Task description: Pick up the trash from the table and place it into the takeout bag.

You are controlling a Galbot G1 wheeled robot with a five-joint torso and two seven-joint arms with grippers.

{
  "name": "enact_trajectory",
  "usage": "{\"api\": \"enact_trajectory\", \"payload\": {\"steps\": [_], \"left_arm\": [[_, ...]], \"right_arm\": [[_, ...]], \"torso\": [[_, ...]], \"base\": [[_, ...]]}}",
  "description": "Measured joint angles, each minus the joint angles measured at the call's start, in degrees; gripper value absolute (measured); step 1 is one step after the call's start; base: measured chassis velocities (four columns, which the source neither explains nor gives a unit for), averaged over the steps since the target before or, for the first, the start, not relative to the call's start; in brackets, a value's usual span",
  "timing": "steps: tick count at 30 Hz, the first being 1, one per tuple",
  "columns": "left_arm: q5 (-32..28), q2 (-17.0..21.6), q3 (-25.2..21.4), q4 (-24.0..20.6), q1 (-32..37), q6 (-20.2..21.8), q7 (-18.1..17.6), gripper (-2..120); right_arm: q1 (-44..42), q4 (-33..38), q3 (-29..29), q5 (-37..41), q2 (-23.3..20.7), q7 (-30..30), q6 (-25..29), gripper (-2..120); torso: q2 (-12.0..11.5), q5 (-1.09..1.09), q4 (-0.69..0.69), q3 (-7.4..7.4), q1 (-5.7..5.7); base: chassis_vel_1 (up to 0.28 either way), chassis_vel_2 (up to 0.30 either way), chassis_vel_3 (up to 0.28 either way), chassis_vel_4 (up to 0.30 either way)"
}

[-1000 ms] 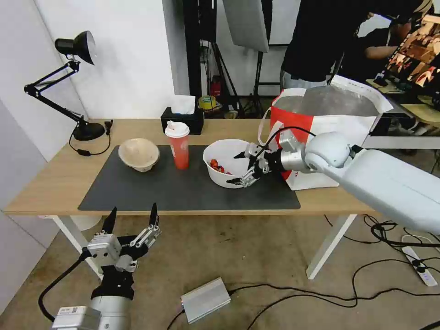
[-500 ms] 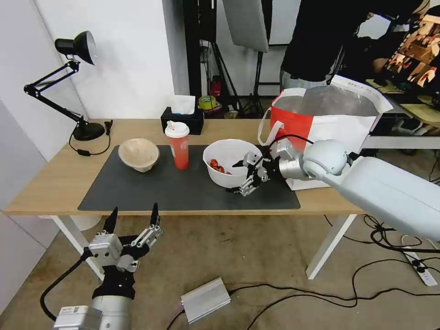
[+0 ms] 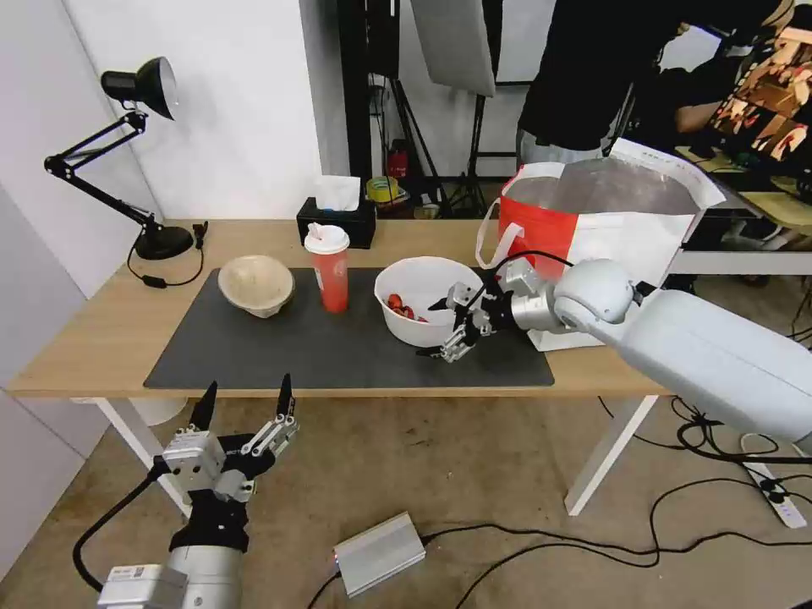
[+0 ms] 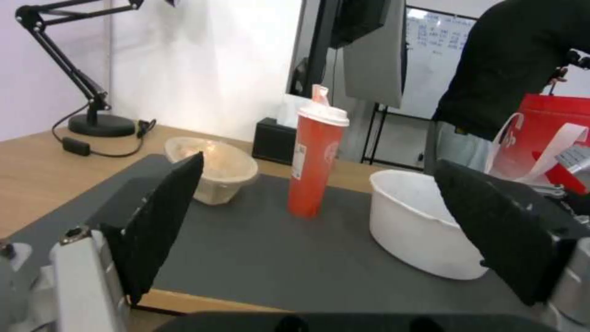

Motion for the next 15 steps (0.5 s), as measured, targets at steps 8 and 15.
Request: {"api": "enact_trajectory", "payload": {"steps": [8, 15], "left_arm": [[0.02, -0.17, 0.14, 0.11, -0.08, -0.05, 0.00, 100], [0.01, -0.13, 0.17, 0.35, -0.18, -0.07, 0.00, 100]], "right_arm": [[0.13, -3.34, -0.14, -0.41, 1.67, -0.26, 0.43, 100], [-0.12, -6.24, -0.15, -1.05, 3.38, -0.41, 1.05, 100]], "torso": [[0.00, 0.00, 0.00, 0.00, 0.00], [0.00, 0.00, 0.00, 0.00, 0.00]], "base": [[0.000, 0.000, 0.000, 0.000], [0.000, 0.000, 0.000, 0.000]]}}
